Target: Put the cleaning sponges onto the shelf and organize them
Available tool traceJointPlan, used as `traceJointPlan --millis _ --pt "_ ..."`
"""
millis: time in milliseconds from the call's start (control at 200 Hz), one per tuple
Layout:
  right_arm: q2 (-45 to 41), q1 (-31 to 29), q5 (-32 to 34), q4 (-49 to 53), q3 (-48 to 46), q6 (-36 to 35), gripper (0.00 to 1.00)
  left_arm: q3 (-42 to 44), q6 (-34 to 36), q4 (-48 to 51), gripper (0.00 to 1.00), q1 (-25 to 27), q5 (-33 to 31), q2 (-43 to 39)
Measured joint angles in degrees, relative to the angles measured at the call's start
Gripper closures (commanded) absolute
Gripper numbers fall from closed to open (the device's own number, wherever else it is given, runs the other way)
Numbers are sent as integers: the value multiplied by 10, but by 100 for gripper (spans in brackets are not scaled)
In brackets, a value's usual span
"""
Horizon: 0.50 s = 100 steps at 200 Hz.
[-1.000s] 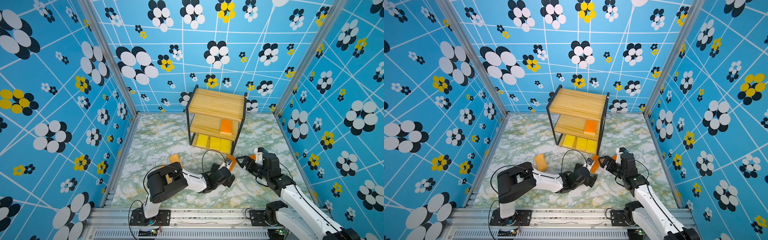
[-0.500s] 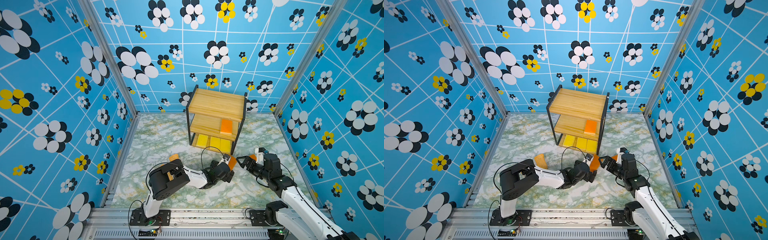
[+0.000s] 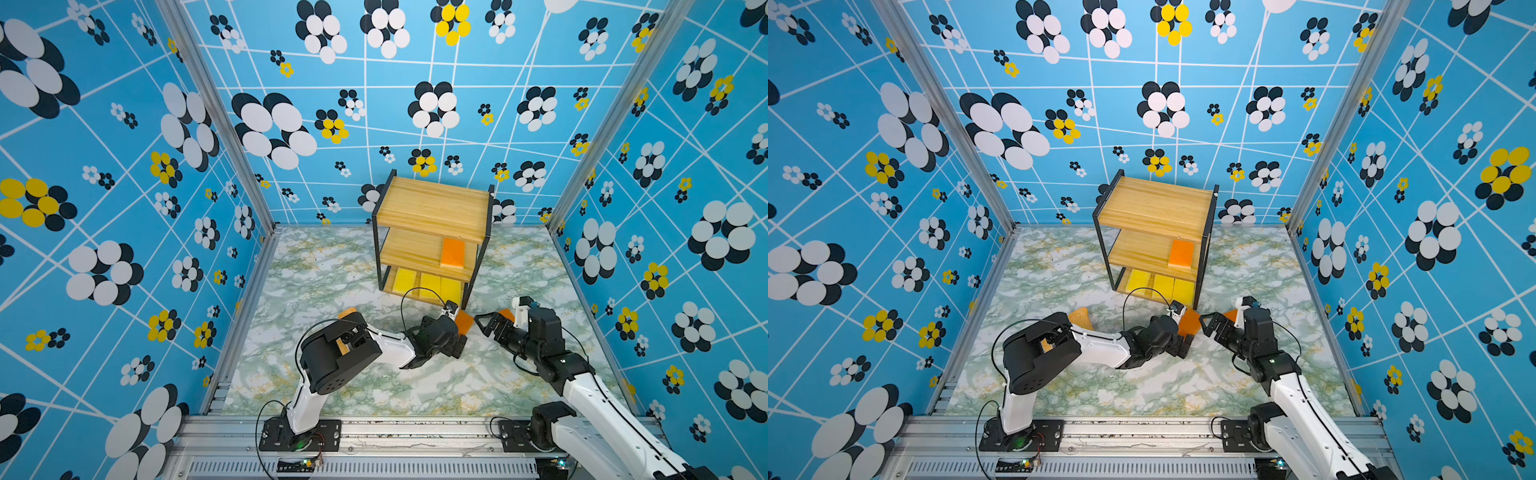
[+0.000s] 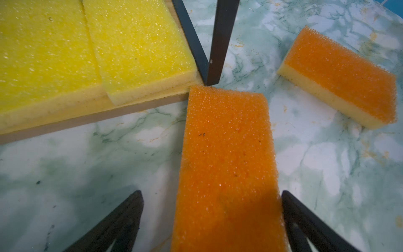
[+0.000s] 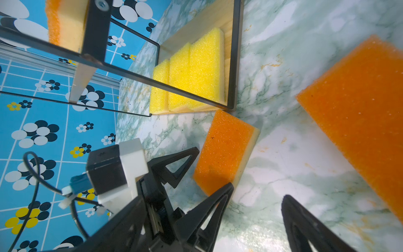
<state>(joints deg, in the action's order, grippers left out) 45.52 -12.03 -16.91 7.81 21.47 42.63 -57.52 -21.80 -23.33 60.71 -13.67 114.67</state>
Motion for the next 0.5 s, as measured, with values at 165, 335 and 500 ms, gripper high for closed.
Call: traceJointPlan --millis 165,335,500 --pt "-4 1 3 6 0 0 1 -12 1 23 1 0 0 0" --pt "-4 1 3 6 0 0 1 -19 1 38 1 0 -1 1" --pt "0 3 3 6 0 -1 1 -16 1 36 1 3 -9 1"
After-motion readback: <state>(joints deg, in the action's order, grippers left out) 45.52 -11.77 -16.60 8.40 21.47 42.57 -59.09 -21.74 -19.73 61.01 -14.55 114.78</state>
